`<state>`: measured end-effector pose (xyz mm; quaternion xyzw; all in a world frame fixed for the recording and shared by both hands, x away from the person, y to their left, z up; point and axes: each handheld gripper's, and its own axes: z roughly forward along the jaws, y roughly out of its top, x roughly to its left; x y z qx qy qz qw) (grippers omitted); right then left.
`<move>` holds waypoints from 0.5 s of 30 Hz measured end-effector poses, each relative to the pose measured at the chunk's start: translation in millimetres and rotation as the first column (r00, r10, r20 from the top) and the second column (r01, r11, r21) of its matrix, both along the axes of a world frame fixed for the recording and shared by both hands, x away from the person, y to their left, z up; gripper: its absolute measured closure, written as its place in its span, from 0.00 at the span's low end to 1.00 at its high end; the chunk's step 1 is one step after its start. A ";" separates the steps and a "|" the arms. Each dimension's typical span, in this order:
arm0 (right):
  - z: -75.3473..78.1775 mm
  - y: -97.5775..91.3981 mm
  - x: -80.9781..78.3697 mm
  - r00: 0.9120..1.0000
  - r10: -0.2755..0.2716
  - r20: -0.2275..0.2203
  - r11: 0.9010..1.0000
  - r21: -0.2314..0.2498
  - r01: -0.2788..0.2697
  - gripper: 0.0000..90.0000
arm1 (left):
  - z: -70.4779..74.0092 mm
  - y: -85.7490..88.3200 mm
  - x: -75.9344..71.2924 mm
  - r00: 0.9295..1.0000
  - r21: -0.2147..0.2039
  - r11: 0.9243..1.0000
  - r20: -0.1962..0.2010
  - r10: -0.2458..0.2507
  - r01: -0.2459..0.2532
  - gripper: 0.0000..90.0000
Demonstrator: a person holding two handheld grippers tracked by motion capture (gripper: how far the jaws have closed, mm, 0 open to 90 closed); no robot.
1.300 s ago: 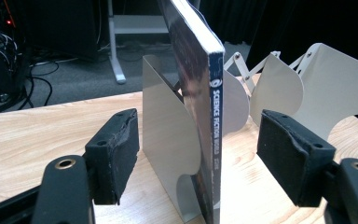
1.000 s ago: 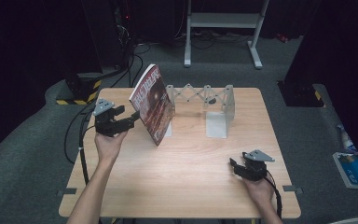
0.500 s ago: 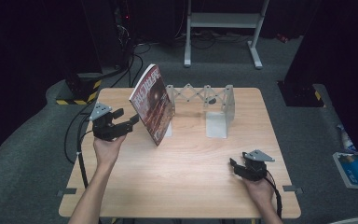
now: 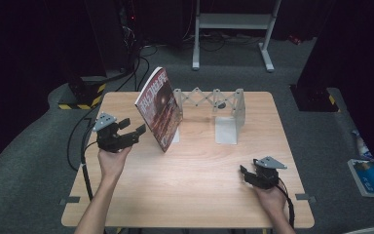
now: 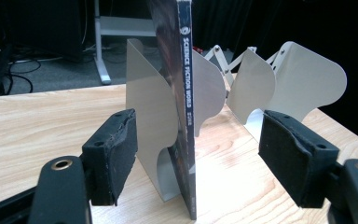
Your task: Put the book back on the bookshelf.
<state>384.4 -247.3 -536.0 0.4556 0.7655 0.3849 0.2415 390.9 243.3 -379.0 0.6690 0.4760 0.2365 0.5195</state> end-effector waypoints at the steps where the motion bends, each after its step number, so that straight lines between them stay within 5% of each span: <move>1: 0.0 0.0 0.0 1.000 0.000 0.000 1.000 0.000 0.000 0.40 | -0.5 -0.2 -0.6 1.000 0.002 1.000 -0.003 -0.001 0.001 0.31; 15: 0.0 0.0 0.0 1.000 0.000 0.000 1.000 0.000 0.000 0.40 | -6.9 -5.9 -9.7 1.000 -0.002 1.000 -0.007 -0.021 0.021 0.32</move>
